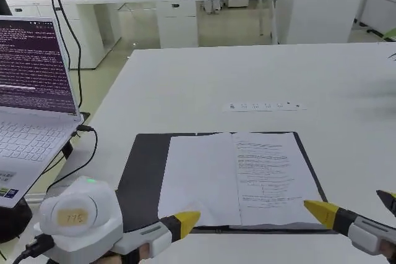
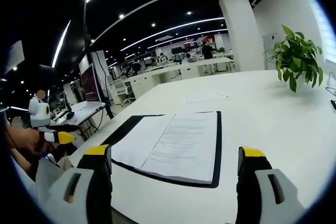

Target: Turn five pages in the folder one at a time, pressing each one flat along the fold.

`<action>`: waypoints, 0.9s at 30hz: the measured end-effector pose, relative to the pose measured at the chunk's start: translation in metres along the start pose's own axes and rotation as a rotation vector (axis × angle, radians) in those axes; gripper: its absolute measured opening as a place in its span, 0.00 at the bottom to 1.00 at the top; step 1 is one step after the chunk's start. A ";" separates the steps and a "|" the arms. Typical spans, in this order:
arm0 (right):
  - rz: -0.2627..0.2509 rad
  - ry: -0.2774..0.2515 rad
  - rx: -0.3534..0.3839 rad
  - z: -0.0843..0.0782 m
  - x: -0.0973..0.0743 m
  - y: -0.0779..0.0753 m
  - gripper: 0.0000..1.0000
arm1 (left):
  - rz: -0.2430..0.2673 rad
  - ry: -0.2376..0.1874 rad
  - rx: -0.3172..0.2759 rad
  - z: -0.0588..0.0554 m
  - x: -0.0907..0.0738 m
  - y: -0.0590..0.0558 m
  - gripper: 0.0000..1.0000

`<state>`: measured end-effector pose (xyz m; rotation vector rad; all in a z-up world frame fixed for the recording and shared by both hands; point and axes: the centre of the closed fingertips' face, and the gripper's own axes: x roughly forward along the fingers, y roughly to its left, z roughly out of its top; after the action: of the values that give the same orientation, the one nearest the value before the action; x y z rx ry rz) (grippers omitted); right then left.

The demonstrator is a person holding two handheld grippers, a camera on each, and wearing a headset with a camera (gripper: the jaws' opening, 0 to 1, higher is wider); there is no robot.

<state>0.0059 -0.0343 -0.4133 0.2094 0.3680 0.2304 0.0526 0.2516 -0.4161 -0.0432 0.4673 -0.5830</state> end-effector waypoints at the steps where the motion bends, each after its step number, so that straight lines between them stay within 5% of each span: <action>1: 0.006 0.006 0.007 -0.002 0.000 0.001 1.00 | -0.002 0.005 0.007 -0.001 0.003 -0.002 0.99; 13: 0.036 0.015 0.010 -0.007 0.001 0.012 0.98 | -0.063 0.037 0.080 -0.001 0.046 -0.030 0.92; 27: 0.044 0.009 0.019 -0.007 -0.004 0.011 0.97 | -0.194 0.149 0.174 -0.026 0.123 -0.099 0.81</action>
<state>-0.0018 -0.0234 -0.4153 0.2355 0.3743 0.2717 0.0798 0.1047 -0.4738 0.1226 0.5588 -0.8194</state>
